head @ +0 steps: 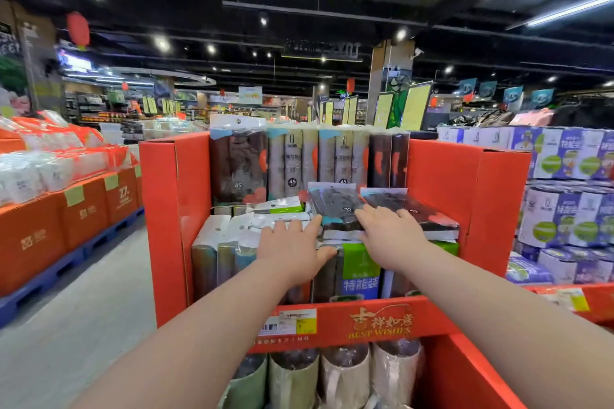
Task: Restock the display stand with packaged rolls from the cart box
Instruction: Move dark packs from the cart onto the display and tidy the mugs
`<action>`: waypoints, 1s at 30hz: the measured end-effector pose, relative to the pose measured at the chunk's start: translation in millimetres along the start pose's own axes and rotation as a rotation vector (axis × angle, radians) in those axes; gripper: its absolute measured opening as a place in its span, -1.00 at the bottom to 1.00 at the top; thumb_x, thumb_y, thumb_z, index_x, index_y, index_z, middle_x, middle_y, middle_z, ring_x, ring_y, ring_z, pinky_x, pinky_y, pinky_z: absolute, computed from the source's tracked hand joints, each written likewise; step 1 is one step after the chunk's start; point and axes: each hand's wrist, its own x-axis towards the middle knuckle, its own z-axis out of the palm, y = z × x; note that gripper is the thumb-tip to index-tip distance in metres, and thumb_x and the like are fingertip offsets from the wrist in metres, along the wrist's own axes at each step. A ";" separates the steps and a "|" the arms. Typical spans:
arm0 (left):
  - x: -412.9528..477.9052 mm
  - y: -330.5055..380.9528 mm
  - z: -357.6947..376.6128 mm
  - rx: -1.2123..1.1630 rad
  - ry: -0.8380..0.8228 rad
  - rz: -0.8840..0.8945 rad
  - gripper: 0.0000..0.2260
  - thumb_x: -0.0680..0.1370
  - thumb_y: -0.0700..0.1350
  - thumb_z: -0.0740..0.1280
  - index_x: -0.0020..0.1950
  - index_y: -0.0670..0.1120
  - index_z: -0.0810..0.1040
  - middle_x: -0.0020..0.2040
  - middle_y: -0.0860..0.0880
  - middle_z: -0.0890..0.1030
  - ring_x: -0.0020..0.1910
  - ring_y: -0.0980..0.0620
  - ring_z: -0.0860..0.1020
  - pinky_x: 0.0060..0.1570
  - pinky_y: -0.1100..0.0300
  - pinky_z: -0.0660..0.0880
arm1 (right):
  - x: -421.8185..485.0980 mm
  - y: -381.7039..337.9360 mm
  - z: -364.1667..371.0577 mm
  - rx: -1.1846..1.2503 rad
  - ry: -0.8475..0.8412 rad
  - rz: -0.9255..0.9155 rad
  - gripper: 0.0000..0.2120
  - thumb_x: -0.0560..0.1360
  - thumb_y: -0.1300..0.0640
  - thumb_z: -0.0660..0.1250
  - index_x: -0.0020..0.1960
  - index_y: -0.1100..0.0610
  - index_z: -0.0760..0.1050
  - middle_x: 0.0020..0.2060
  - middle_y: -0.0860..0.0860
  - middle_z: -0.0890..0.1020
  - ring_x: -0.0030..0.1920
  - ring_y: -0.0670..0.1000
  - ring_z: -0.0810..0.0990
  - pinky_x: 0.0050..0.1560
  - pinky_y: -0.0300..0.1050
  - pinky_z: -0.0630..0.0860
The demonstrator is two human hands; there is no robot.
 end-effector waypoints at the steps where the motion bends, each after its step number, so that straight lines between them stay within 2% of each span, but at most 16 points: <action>1: -0.9 -1.1 -0.5 -0.040 0.009 0.003 -0.34 0.55 0.35 0.01 0.57 0.10 0.00 0.50 -0.09 0.28 0.45 -0.17 0.25 0.38 -0.09 0.19 | -4.5 -0.2 -0.7 0.006 -0.021 0.009 -0.54 0.63 0.02 0.05 0.49 0.10 0.10 0.50 0.06 0.19 0.49 0.09 0.18 0.37 0.11 0.21; 3: -5.0 -3.4 -2.4 -0.132 0.063 0.011 -0.31 0.52 0.36 0.09 0.55 0.08 0.05 0.48 -0.07 0.30 0.44 -0.15 0.27 0.38 -0.09 0.19 | -17.1 -2.5 -5.6 0.020 -0.023 0.066 -0.45 0.64 0.01 0.03 0.56 0.07 -0.08 0.56 0.05 -0.01 0.54 0.10 0.03 0.44 0.17 0.09; 4: -8.7 -3.6 -4.0 -0.160 0.102 0.016 -0.31 0.51 0.35 0.11 0.55 0.07 0.07 0.48 -0.07 0.30 0.44 -0.13 0.27 0.40 -0.10 0.16 | -24.9 -3.7 -8.7 0.028 -0.008 0.095 -0.43 0.63 0.02 0.04 0.56 0.06 -0.11 0.56 0.05 -0.04 0.54 0.12 0.01 0.45 0.18 0.07; 7: -25.1 -0.6 -9.5 -0.073 0.239 0.072 -0.41 0.55 0.27 0.12 0.51 0.04 0.16 0.47 -0.05 0.27 0.47 -0.10 0.19 0.43 -0.19 0.04 | -51.3 -6.1 -15.0 0.022 0.009 0.128 -0.40 0.60 0.00 0.12 0.55 0.01 -0.08 0.56 0.06 -0.01 0.54 0.14 0.03 0.45 0.20 0.08; 10: -47.8 7.9 -8.3 -0.008 0.302 0.225 -0.51 0.56 0.21 0.14 0.43 0.01 0.25 0.46 -0.05 0.27 0.48 -0.12 0.14 0.43 -0.21 0.01 | -88.3 -8.1 -16.4 0.007 -0.024 0.192 -0.35 0.57 -0.02 0.17 0.55 0.02 -0.06 0.55 0.07 0.01 0.53 0.15 0.04 0.45 0.16 0.11; 14: -81.4 24.9 8.4 -0.049 0.266 0.395 -0.55 0.56 0.16 0.16 0.39 -0.01 0.30 0.39 -0.05 0.33 0.41 -0.12 0.23 0.34 -0.07 0.17 | -142.6 -21.0 -9.0 0.002 -0.100 0.264 -0.37 0.56 -0.03 0.16 0.54 0.04 -0.02 0.55 0.06 0.04 0.53 0.13 0.05 0.46 0.16 0.07; 17: -109.6 36.6 19.0 -0.055 0.202 0.457 -0.52 0.56 0.17 0.16 0.41 0.00 0.27 0.39 -0.03 0.33 0.40 -0.09 0.24 0.32 -0.01 0.22 | -178.6 -31.8 -4.1 0.024 -0.158 0.277 -0.40 0.56 -0.05 0.17 0.53 0.02 0.05 0.53 0.03 0.11 0.53 0.13 0.06 0.47 0.18 0.06; 23: -170.4 49.2 30.9 -0.063 0.095 0.440 -0.53 0.57 0.14 0.16 0.42 -0.03 0.27 0.38 -0.05 0.35 0.37 -0.11 0.28 0.33 -0.04 0.24 | -239.9 -52.1 4.2 0.061 -0.234 0.268 -0.49 0.54 0.00 0.15 0.47 0.03 0.17 0.46 0.02 0.26 0.50 0.13 0.13 0.43 0.15 0.11; 30: -261.1 73.5 52.7 -0.135 -0.097 0.334 -0.51 0.59 0.13 0.15 0.45 -0.06 0.22 0.41 -0.07 0.33 0.37 -0.10 0.30 0.31 -0.01 0.30 | -323.3 -70.6 13.6 0.149 -0.330 0.157 -0.41 0.57 -0.04 0.15 0.53 0.03 0.05 0.50 -0.01 0.19 0.51 0.10 0.10 0.45 0.15 0.07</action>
